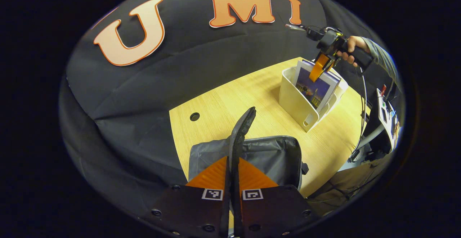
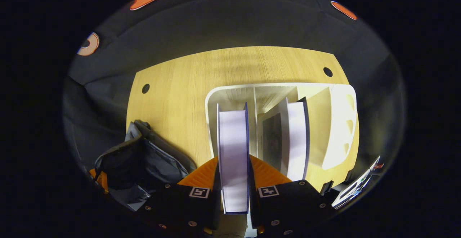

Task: Open the schoolbag, grab two books from the bookshelf and put them into the schoolbag.

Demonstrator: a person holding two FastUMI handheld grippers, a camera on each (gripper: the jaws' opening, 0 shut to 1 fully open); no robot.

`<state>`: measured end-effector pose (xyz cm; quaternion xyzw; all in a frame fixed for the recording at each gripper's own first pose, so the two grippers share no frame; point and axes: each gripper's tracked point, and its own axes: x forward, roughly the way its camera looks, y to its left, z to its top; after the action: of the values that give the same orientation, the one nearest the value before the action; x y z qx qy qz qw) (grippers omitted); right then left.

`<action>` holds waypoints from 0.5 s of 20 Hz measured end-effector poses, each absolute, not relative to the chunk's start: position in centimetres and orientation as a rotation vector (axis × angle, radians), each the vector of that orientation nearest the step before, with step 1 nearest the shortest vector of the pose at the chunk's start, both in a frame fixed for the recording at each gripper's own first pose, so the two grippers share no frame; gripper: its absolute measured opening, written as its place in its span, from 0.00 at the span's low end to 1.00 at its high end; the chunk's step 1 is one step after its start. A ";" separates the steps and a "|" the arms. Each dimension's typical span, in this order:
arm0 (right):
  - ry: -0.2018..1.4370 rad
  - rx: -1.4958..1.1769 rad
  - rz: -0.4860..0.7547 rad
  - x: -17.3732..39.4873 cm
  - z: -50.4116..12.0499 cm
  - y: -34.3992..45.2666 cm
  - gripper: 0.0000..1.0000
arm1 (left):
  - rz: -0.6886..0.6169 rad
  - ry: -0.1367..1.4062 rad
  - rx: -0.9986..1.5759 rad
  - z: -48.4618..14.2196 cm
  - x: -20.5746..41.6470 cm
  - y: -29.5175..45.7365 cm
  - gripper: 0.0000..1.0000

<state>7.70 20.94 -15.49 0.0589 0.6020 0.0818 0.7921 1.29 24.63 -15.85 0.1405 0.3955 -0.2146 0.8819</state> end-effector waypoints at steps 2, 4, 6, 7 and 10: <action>1.267 0.152 0.178 7.1 -13.7 20.0 0.34 | -0.451 0.824 0.293 -16.0 1.2 24.6 0.06; 1.239 0.179 0.179 6.6 -11.8 19.1 0.34 | -0.457 0.822 0.294 -15.9 1.2 24.5 0.06; 1.211 0.211 0.183 6.1 -9.8 18.3 0.35 | -0.461 0.823 0.297 -16.0 1.1 24.5 0.06; 1.200 0.222 0.185 5.8 -8.9 17.8 0.34 | -0.463 0.825 0.296 -16.1 1.1 24.4 0.05; 1.155 0.269 0.195 4.5 -6.3 16.9 0.34 | -0.464 0.822 0.291 -16.2 1.1 24.5 0.06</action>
<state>4.53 16.85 -6.31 0.1266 0.5432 0.0916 0.8250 1.08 24.54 -16.16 0.1395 0.3946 -0.2225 0.8805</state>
